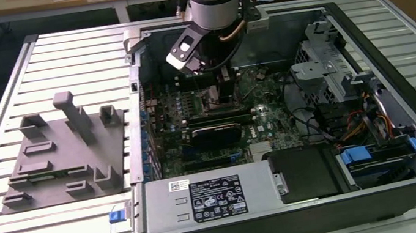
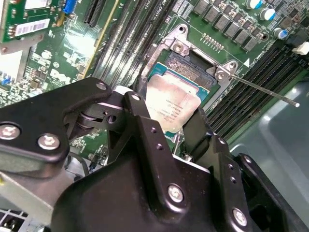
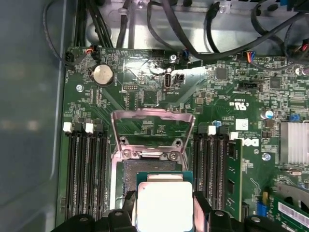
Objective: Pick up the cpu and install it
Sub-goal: 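Place the cpu into insertion slot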
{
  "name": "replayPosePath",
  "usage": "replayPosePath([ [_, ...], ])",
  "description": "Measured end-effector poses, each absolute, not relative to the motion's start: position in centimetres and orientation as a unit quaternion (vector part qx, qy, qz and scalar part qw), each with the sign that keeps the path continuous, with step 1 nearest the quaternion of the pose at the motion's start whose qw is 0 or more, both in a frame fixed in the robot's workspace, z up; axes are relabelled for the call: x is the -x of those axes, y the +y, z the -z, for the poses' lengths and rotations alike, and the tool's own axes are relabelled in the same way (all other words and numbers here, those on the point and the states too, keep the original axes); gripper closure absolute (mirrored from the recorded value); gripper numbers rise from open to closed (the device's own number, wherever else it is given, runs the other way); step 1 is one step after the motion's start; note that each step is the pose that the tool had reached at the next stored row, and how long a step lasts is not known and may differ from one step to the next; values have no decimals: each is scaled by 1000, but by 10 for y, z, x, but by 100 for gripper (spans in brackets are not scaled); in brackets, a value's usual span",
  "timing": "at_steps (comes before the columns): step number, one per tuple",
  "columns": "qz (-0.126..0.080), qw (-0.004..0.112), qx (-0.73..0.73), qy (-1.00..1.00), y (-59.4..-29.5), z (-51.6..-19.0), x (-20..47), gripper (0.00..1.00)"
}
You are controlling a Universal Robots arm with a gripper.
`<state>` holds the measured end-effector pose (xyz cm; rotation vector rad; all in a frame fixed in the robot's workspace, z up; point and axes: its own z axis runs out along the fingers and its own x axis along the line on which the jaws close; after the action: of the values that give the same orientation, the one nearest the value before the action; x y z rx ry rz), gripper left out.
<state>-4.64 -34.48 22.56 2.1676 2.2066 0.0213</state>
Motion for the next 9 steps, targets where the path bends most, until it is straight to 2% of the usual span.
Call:
replayPosePath([
  [9,-4,23,-701,713,-337,-215,46,46],
])
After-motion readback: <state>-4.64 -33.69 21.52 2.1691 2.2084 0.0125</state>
